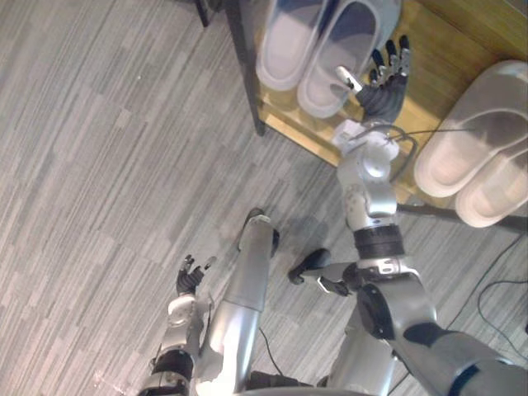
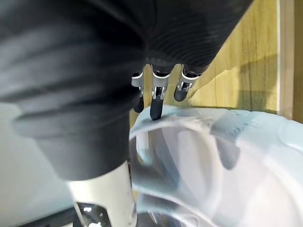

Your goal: Organize the slippers on the shoe rack

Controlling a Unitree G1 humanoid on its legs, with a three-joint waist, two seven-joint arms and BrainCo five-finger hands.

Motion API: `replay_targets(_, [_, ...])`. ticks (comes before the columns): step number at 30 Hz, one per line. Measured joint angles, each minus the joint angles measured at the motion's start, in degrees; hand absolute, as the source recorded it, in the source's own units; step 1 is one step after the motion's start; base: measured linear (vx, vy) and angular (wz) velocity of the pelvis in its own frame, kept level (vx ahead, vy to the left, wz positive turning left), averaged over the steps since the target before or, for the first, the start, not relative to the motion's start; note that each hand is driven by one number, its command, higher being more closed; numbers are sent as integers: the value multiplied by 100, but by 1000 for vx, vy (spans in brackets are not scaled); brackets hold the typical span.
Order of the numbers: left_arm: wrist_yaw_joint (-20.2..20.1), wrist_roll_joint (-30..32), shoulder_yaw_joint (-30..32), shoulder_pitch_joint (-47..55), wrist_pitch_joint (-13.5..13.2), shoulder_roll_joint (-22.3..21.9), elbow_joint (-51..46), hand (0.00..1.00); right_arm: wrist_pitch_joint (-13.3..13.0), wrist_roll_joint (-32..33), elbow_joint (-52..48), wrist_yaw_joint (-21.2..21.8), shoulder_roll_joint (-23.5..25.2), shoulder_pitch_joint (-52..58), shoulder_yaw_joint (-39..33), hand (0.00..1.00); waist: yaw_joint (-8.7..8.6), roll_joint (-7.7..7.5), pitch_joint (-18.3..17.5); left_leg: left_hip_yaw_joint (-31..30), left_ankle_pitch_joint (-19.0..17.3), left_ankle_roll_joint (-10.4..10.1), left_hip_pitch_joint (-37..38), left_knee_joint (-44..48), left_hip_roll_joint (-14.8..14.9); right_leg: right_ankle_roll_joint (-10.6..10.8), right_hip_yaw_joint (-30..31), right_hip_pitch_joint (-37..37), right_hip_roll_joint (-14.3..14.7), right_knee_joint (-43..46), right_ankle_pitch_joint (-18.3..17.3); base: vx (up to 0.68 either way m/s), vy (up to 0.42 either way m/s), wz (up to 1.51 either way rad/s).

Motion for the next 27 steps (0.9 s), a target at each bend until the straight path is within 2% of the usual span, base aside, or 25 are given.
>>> replay_targets(7, [0,-13,105,-49,2,-12,105,0,63,-33,96,4,-160,-52,23,0,6,1,0,32,9,4,9,15,58,-36,7,-6,20,-1,18,-4,11,-3])
replay_targets(9, [0,-58,157,-50,1,-34,108,0,207,-410,-19,32,-225,114,94,0,-15,1,0,91,7,14,73,17,89,-66,80,1,43,-11,36,-2,23,-9])
replay_targets(13, [-4,-63,174,-44,4,-27,116,0,297,-921,-588,80,-273,643,355,0,-64,0,1,148,-13,46,241,-10,206,-120,125,120,156,-127,95,-4,19,-18])
replay_targets(16, [-27,-53,181,-31,6,-31,113,0,300,-1159,-1093,141,-442,1234,516,0,-128,-6,1,213,2,72,659,-243,287,-51,139,475,245,-379,158,-3,6,-9])
replay_targets(19, [-115,-38,231,137,2,-23,94,0,280,-1232,-1616,311,-448,1785,740,0,-290,-37,-10,403,129,149,1295,-827,415,-1,197,944,382,-940,389,12,-15,-19])
replay_targets(21, [-124,-36,289,233,-4,30,96,0,254,-1391,-1911,486,-443,2233,838,0,-353,-60,-17,583,253,220,1720,-1315,569,-27,68,1337,436,-1423,562,57,-26,-13])
replay_targets(24, [-137,12,334,352,-3,55,109,0,239,-1522,-1980,651,-438,2668,937,0,-400,-87,-28,743,463,191,2291,-1881,666,-67,38,1814,554,-1966,831,100,-25,-11])
replay_targets(25, [-179,20,318,431,-3,72,119,0,235,-1611,-2000,808,-431,3107,1030,0,-429,-124,-47,820,615,192,2823,-2390,667,-15,24,2250,641,-2421,1000,92,-13,-7])
replay_targets(27, [-262,120,261,582,-5,137,134,0,232,-1616,-1991,1016,-427,3623,1186,0,-469,-230,-205,931,782,201,3339,-2986,670,34,36,2645,756,-2944,1189,138,-17,-12])
